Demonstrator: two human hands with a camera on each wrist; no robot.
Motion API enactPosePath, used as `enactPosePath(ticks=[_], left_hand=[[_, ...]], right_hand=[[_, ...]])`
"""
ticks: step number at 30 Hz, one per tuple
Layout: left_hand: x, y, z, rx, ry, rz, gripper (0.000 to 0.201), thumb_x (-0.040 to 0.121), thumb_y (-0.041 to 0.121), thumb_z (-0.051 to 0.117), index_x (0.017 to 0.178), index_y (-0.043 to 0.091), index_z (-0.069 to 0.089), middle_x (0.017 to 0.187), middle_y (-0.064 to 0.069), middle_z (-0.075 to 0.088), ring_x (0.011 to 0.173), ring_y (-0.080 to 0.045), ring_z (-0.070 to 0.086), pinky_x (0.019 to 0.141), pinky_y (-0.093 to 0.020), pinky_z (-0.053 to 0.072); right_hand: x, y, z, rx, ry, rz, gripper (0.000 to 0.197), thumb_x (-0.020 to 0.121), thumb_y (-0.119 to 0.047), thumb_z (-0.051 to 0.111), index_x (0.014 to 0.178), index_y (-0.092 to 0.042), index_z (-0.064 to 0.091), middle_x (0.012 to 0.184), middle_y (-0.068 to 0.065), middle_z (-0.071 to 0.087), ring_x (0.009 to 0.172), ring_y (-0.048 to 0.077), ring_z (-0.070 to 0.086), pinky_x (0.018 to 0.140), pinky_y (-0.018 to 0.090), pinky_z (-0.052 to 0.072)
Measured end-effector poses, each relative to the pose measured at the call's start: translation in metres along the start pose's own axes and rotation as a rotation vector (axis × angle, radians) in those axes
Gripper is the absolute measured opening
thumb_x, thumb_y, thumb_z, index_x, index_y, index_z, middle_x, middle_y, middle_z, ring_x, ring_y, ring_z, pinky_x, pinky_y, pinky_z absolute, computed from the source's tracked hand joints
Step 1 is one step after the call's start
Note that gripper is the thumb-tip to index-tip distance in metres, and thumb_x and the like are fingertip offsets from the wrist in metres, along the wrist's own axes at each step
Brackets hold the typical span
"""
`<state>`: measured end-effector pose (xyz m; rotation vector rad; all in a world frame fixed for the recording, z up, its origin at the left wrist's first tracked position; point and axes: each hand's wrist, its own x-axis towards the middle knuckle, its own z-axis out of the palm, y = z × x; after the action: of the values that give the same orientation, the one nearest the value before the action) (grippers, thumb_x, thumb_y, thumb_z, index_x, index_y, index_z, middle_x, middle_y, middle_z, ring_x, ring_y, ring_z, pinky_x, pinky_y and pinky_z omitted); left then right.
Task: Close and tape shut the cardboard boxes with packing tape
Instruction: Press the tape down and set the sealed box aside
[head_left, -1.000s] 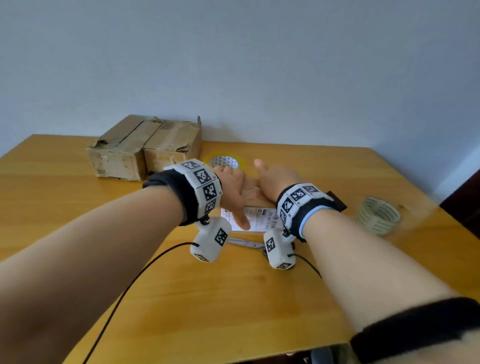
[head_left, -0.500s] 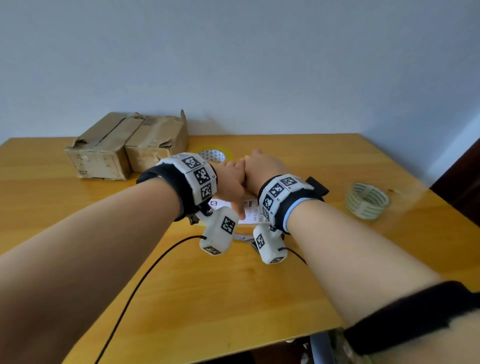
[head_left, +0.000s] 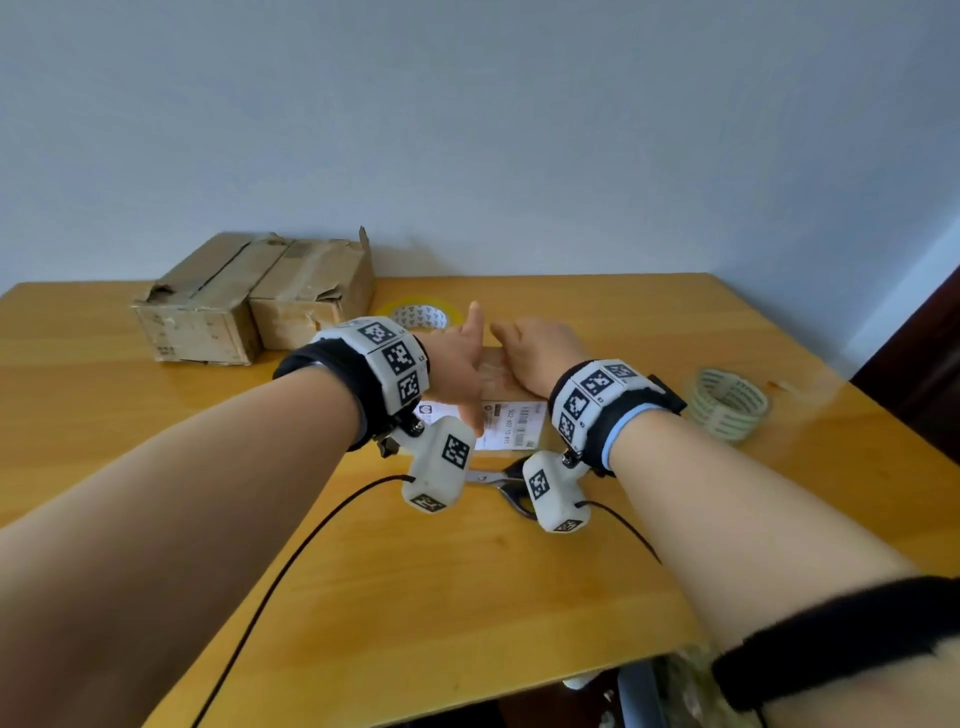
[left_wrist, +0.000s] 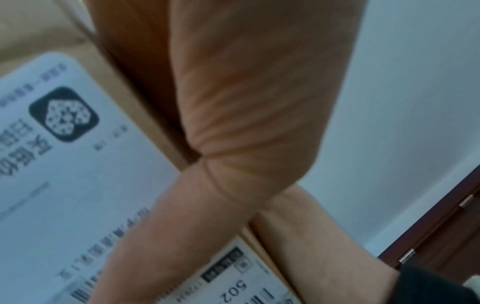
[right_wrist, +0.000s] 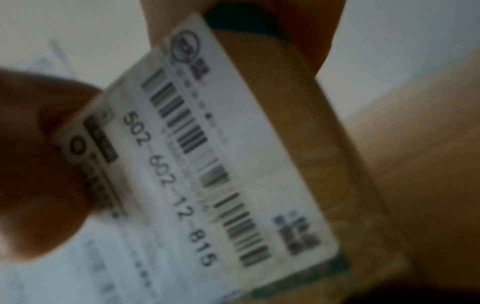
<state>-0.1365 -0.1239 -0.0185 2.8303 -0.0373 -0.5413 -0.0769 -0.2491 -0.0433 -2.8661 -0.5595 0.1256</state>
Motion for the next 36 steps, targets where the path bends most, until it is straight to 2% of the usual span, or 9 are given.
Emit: enactPosePath(ticks=[5,8,12,15,18,23,28,33,36], left_hand=[[0.002,0.001,0.002,0.076,0.027,0.007,0.137,0.073,0.039,0.084,0.152,0.018,-0.026,0.165,-0.009,0.009,0.151,-0.028,0.016,0.118,-0.050,0.020],[0.004,0.002,0.003,0.132,0.029,0.005,0.132,0.071,0.043,0.083,0.156,0.019,-0.015,0.163,-0.010,0.017,0.149,-0.031,0.019,0.118,-0.053,0.021],[0.004,-0.002,0.003,0.095,0.069,0.053,0.090,0.066,0.038,0.086,0.140,0.023,0.037,0.134,-0.003,0.050,0.123,-0.027,0.049,0.108,-0.047,0.038],[0.002,-0.017,-0.002,-0.153,0.061,0.083,0.083,0.064,0.025,0.090,0.130,0.025,0.040,0.114,0.005,0.056,0.103,-0.019,0.057,0.096,-0.040,0.048],[-0.006,-0.027,-0.010,-0.384,0.095,0.114,0.093,0.070,0.016,0.088,0.140,0.024,0.028,0.109,0.010,0.053,0.096,-0.010,0.056,0.089,-0.033,0.048],[-0.017,-0.022,-0.014,-0.515,0.144,0.178,0.122,0.048,0.040,0.094,0.141,0.042,0.016,0.129,0.004,0.051,0.120,-0.020,0.054,0.106,-0.048,0.045],[-0.020,-0.018,-0.023,-0.635,0.266,0.228,0.098,0.060,0.026,0.093,0.134,0.023,0.029,0.120,0.000,0.056,0.111,-0.018,0.057,0.101,-0.044,0.048],[-0.023,-0.029,-0.010,-0.685,0.290,0.239,0.086,0.062,0.019,0.092,0.122,0.025,0.030,0.115,-0.001,0.056,0.107,-0.019,0.058,0.094,-0.043,0.051],[-0.024,-0.039,-0.009,-0.735,0.293,0.241,0.077,0.065,0.012,0.090,0.113,0.021,0.031,0.104,0.000,0.053,0.093,-0.014,0.055,0.077,-0.031,0.049]], right_hand=[[0.002,0.014,0.006,0.236,-0.003,0.113,0.060,0.108,-0.055,0.023,0.090,-0.016,0.064,0.089,0.005,0.066,0.089,0.027,0.065,0.076,0.035,0.043],[0.000,0.020,0.011,0.312,-0.015,0.156,0.063,0.107,-0.061,0.019,0.098,-0.018,0.064,0.103,0.010,0.069,0.092,0.027,0.063,0.079,0.034,0.040],[-0.007,0.022,0.007,0.501,-0.017,0.189,0.075,0.104,-0.065,0.014,0.109,-0.013,0.068,0.117,0.013,0.070,0.105,0.029,0.065,0.094,0.038,0.048],[-0.006,0.030,0.009,0.761,-0.028,0.306,0.094,0.080,-0.093,0.012,0.096,-0.019,0.068,0.115,0.010,0.072,0.111,0.034,0.068,0.104,0.054,0.050],[0.015,0.038,0.015,0.806,-0.022,0.271,0.125,0.049,-0.110,0.008,0.108,-0.023,0.074,0.115,0.013,0.075,0.109,0.033,0.070,0.104,0.055,0.049],[-0.008,-0.012,-0.047,0.613,0.095,0.188,0.083,0.103,-0.065,0.015,0.108,-0.002,0.068,0.105,0.016,0.067,0.102,0.033,0.064,0.092,0.038,0.048],[-0.001,-0.033,-0.065,0.487,0.087,0.176,0.071,0.107,-0.056,0.016,0.102,-0.004,0.064,0.105,0.017,0.065,0.100,0.032,0.060,0.087,0.037,0.042],[-0.005,-0.050,-0.057,0.274,0.153,0.182,0.063,0.109,-0.048,0.013,0.119,-0.012,0.064,0.094,0.011,0.066,0.089,0.029,0.063,0.073,0.036,0.045],[-0.003,-0.063,-0.049,0.179,0.220,0.162,0.062,0.107,-0.052,0.017,0.096,-0.010,0.062,0.084,0.008,0.059,0.085,0.029,0.059,0.070,0.034,0.038]])
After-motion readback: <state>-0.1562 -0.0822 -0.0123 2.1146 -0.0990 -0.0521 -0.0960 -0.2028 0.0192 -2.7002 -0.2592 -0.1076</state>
